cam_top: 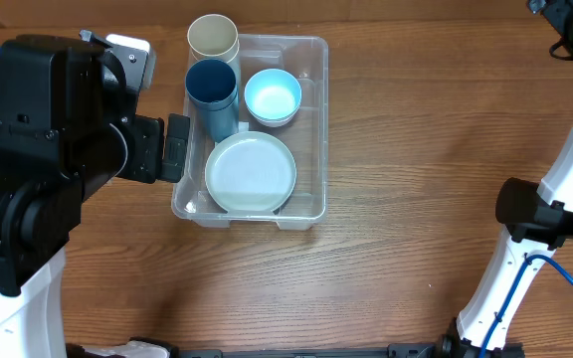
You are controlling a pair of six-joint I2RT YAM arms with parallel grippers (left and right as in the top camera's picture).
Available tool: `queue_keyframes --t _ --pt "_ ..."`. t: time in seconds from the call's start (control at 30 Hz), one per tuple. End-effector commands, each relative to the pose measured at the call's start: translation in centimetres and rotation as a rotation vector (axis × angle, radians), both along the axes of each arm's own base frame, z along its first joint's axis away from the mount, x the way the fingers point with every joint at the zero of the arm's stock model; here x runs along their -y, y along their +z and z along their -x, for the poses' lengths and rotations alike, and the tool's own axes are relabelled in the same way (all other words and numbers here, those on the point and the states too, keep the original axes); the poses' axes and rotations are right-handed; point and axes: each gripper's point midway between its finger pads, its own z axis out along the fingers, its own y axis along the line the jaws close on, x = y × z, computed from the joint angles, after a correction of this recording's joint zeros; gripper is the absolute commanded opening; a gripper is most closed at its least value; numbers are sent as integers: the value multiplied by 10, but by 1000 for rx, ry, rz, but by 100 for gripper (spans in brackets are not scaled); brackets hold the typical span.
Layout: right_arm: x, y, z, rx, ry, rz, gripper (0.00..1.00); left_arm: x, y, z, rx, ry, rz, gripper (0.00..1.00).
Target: Pack container
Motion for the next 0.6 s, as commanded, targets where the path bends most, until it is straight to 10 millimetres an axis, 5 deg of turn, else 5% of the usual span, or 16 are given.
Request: queue_keyframes --t 0.0,0.13,0.3,0.43,0.57 --pt "0 6 1 15 1 8 100 -1 6 12 23 2 17 100" --pt "0 6 1 15 1 8 100 -15 19 48 120 27 70 100" --pt "0 6 1 15 1 8 100 -38 21 66 367 106 161 100" --pt "0 6 1 15 1 8 100 -38 -5 76 554 90 199 100" --pt "0 6 1 15 1 8 100 -30 -55 77 679 26 237 100"
